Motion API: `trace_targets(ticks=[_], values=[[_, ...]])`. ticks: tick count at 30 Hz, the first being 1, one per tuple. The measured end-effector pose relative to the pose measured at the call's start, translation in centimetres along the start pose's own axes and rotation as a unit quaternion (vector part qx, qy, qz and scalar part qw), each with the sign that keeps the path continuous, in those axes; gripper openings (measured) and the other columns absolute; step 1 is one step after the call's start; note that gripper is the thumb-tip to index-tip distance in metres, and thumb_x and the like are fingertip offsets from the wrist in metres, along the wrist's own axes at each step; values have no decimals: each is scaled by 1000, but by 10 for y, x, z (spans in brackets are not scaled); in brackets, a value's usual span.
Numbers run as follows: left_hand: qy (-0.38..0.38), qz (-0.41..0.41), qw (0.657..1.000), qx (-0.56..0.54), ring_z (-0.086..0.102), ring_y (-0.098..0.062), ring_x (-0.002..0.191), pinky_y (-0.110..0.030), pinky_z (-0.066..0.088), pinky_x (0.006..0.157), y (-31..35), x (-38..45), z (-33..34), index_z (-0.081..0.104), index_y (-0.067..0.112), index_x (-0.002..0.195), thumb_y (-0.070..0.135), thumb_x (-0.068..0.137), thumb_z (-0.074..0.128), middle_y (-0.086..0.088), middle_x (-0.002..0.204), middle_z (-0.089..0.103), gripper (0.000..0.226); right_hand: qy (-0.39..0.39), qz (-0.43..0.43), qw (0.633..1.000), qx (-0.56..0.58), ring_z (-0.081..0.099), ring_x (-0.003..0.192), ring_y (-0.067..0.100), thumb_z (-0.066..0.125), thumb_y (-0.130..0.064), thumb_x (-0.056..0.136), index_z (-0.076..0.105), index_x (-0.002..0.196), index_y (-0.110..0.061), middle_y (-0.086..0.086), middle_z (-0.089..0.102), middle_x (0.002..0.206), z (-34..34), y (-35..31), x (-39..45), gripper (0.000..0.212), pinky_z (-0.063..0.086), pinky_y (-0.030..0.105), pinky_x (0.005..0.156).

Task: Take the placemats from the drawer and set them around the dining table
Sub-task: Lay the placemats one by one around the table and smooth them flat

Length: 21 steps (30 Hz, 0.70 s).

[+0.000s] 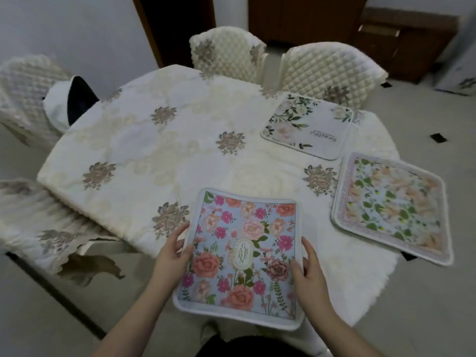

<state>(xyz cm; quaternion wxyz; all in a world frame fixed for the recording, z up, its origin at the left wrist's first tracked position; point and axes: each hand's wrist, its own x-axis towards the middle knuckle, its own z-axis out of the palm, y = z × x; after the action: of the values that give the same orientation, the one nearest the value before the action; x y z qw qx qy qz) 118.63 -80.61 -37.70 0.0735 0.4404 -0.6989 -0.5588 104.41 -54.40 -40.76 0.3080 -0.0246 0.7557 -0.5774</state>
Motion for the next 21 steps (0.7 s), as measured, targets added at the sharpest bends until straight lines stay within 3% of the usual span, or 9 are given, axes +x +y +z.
trace_targets(ticks=[4, 12, 17, 21], values=[[-80, 34, 995, 50, 72, -4, 82, -29, 61, 58, 10, 40, 15, 46, 47, 131, 36, 93, 64, 5, 107, 71, 43, 69, 29, 997, 21, 74, 82, 13, 48, -23, 102, 28, 142, -43, 2, 67, 109, -1, 10, -1, 49, 60, 27, 65], [-211, 50, 972, 88, 74, -12, 83, -44, 62, 69, 11, 114, 29, 42, 48, 131, 46, 89, 66, 7, 102, 73, 48, 183, 79, 979, 34, 74, 88, 16, 50, -26, 101, 32, 144, -40, 5, 68, 116, 24, 25, 5, 49, 61, 44, 77], [-226, 65, 965, 112, 72, -9, 77, -37, 60, 68, 11, 138, 28, 46, 41, 128, 39, 88, 69, 4, 94, 72, 46, 257, 101, 961, 26, 70, 95, 18, 57, -25, 98, 42, 140, -33, 5, 67, 119, 38, 25, 8, 46, 59, 34, 74], [-214, 73, 964, 139, 70, -13, 79, -44, 59, 73, 1, 147, 28, 51, 31, 126, 28, 94, 63, 0, 89, 70, 34, 277, 101, 955, -7, 69, 92, 14, 53, -24, 99, 45, 140, -34, 2, 68, 115, 36, 22, 11, 43, 55, 24, 65]])
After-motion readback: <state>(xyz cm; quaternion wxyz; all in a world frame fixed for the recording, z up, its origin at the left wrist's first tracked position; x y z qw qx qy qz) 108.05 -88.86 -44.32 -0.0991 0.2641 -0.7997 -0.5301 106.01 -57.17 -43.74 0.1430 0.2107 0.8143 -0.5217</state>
